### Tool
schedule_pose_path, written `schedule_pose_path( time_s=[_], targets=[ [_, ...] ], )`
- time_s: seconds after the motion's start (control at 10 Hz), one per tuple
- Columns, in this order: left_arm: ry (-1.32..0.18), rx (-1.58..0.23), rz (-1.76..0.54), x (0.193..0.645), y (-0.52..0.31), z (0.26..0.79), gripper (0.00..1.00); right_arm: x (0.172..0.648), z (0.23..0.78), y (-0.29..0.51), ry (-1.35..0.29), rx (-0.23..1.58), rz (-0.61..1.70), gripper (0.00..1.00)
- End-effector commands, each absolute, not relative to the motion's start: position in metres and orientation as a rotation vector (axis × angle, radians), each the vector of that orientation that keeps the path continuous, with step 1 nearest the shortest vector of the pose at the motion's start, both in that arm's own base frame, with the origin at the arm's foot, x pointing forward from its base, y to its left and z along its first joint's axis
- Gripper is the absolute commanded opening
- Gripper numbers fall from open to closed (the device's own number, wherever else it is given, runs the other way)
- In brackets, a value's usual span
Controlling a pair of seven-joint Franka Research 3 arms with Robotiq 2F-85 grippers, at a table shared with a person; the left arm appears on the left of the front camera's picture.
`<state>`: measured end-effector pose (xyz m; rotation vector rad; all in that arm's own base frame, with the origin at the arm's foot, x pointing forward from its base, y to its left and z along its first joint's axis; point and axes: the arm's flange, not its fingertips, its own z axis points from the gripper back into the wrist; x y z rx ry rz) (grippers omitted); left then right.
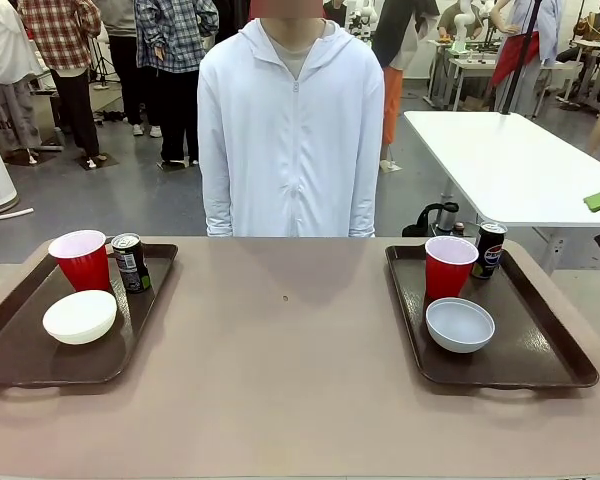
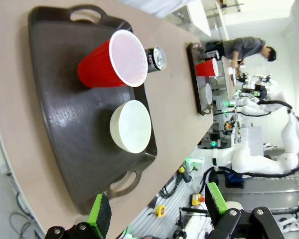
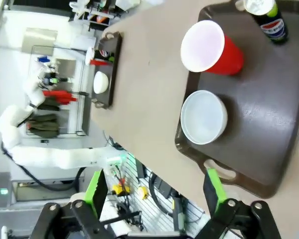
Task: Prepare tableware on both trays.
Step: Pick up a Picnic Bowl from the table and place it on a Handle tray.
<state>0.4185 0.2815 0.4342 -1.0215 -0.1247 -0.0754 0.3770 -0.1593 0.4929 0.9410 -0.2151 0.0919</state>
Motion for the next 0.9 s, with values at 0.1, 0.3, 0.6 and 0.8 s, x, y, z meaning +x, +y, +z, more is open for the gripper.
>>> schedule_pose_path(
  time_s=[0.1,0.3,0.6,0.8],
  targets=[
    [-0.120,-1.007,-0.063,0.416,0.279,0.436,1.00,0.391,0.483,-0.193,-0.199,0.988,0.066,1.00],
    [-0.120,-1.007,-0.063,0.416,0.279,0.436,1.00,0.391,0.479,-0.213,-0.211,1.006,0.049,1.00],
    [-0.120,-1.007,-0.063,0.416,0.279,0.436,1.00,0.385,0.476,-0.207,-0.193,0.976,0.034,1.00],
    [-0.120,-1.007,-0.063,0.416,0.279,0.436,1.00,0.385,0.476,-0.207,-0.193,0.976,0.034,1.00]
  ],
)
